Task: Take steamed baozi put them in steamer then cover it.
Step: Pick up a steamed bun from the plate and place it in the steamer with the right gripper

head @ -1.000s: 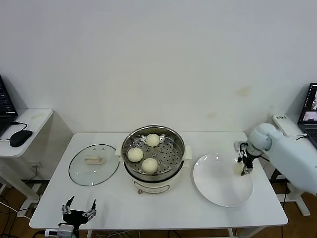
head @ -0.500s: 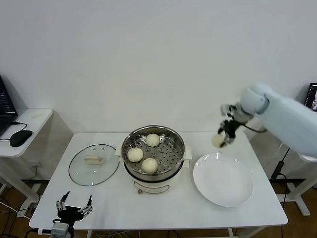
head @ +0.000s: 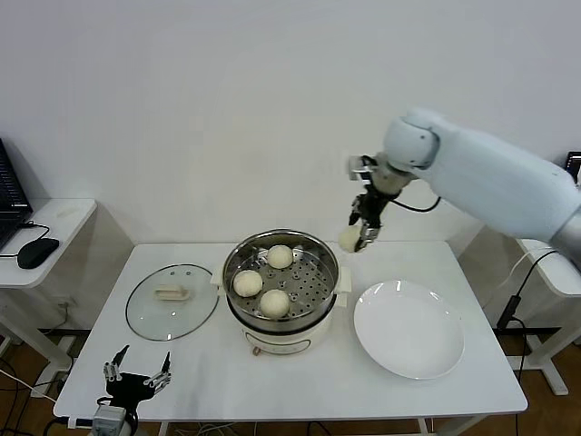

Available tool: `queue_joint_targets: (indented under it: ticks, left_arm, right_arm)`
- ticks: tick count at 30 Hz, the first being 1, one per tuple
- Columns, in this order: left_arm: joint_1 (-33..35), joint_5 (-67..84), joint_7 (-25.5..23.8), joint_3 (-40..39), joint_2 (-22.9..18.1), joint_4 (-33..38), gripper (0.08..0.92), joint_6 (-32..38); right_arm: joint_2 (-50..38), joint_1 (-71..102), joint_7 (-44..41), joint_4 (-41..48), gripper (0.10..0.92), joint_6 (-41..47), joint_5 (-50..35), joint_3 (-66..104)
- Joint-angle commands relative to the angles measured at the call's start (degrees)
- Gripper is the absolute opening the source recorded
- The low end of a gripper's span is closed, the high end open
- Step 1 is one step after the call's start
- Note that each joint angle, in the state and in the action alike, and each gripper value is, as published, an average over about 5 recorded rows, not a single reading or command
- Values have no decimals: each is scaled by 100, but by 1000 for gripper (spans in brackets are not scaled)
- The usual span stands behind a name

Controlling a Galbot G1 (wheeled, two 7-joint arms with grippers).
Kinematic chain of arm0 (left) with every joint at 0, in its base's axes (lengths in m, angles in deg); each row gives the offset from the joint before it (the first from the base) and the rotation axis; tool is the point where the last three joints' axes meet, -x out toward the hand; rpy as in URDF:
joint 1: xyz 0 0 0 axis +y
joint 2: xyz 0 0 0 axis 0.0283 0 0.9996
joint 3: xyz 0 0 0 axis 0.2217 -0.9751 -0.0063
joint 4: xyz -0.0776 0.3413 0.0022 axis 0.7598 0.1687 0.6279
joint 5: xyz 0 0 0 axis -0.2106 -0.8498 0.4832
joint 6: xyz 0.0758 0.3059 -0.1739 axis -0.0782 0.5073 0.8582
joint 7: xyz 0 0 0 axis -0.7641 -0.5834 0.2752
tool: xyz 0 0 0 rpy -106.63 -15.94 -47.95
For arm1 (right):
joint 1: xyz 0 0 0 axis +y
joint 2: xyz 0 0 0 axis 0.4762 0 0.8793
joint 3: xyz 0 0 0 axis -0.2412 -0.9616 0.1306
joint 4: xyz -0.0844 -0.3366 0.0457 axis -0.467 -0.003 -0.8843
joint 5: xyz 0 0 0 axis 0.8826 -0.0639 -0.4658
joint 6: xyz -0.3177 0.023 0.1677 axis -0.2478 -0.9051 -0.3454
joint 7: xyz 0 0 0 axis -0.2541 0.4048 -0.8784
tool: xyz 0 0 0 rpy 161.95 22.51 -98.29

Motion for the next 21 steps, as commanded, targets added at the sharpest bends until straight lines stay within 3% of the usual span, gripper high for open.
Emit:
queue_joint_targets:
  ticks: [1,21]
  left_arm:
    - [22,7,-1,-19,-35,108,823,-4]
    - [10,123,-37,22,-66,175,823,-54]
  right_arm:
    - [851,-157,21,94,611,202,-409,-356]
    - [1360,1077,209,942,611,157,493,141]
